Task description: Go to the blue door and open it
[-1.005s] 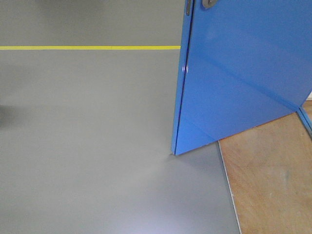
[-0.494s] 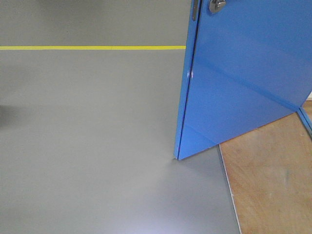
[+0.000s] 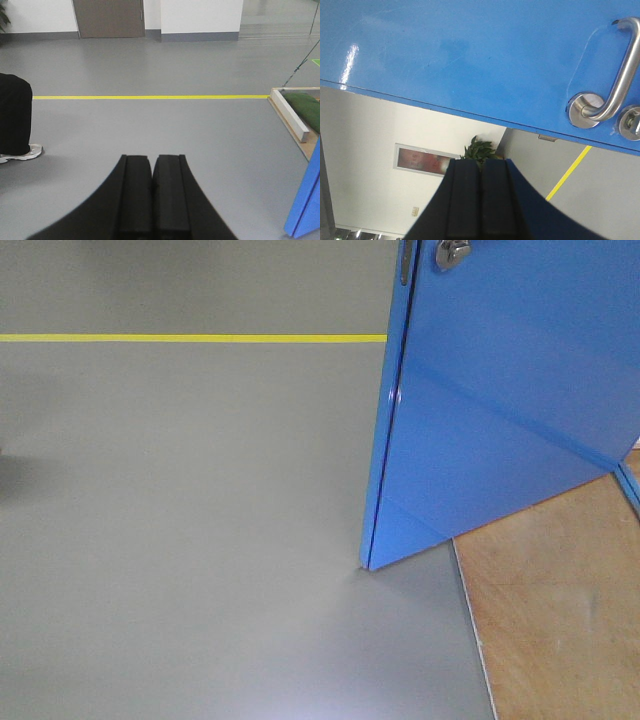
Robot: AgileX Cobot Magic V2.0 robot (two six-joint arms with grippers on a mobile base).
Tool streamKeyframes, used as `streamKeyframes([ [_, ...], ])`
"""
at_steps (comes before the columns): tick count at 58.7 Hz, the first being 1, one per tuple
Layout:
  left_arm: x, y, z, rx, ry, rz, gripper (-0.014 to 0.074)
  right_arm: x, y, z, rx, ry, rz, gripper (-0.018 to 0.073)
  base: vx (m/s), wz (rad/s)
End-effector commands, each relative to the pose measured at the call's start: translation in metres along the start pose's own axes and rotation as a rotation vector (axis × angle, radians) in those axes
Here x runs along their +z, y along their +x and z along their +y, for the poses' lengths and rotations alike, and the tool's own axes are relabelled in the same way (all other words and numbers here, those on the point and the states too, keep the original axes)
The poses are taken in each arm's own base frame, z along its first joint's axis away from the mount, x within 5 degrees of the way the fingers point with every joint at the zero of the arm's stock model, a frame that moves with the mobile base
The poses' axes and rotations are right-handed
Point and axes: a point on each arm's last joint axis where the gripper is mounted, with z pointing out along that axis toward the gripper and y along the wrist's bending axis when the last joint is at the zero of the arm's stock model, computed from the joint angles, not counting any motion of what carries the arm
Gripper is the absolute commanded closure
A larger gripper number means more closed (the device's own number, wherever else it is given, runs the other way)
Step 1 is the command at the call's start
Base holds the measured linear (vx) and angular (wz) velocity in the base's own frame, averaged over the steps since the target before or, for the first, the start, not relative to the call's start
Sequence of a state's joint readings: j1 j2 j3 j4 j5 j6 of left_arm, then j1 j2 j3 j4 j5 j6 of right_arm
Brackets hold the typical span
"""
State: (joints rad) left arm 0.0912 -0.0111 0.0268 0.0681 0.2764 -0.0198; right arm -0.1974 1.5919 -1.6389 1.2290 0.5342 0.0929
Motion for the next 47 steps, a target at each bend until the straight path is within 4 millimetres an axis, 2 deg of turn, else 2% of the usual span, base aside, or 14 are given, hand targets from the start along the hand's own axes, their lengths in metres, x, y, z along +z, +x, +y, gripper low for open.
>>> streamKeyframes([
  [1, -0.0042, -0.0171, 0.0002, -0.009, 0.003, -0.126, 0.0524, -0.0165, -0.0033, 0.027, -0.017, -0.08, -0.053, 0.0551, 0.04, 0.05],
  [47, -0.0042, -0.0171, 0.0002, -0.009, 0.003, -0.126, 0.0524, -0.0165, -0.0032, 0.027, -0.017, -0.08, -0.052, 0.0551, 0.14, 0.06],
])
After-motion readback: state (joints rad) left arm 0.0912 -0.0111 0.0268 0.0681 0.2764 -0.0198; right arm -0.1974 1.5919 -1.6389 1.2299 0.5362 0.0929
